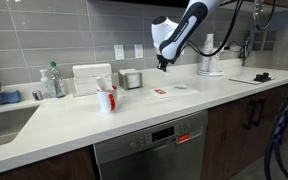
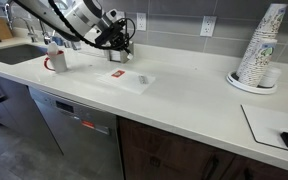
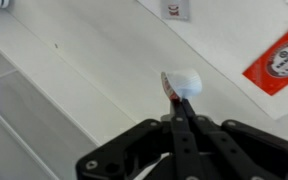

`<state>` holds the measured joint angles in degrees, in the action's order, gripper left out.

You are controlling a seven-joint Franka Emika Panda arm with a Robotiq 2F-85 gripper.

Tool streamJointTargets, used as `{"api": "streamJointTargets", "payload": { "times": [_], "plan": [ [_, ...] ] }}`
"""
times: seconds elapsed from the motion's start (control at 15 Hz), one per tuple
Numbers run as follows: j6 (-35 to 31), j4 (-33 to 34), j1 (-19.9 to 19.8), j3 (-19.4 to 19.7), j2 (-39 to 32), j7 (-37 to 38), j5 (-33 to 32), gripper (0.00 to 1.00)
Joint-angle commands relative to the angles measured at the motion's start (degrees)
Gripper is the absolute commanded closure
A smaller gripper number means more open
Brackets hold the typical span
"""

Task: Pick up the coffee pod and put it in the white and red mug

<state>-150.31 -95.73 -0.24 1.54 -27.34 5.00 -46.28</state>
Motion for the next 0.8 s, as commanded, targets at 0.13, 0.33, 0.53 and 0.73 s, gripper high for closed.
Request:
{"api": "streamJointTargets", "payload": {
  "times": [0.13,0.33,0.53,0.73],
  "plan": [
    [-2.5,-5.4,0.9,0.5,4.2,-2.6,3.5,0.98],
    [-2.8,-6.6,0.7,0.4,5.1,-2.7,3.6,0.98],
    [-1.8,-6.8,1.8,0.3,5.9,-3.1,2.5,1.00],
    [-1.0,-8.2,4.8,-1.6,8.5,-4.3,2.5,1.00]
  ]
}}
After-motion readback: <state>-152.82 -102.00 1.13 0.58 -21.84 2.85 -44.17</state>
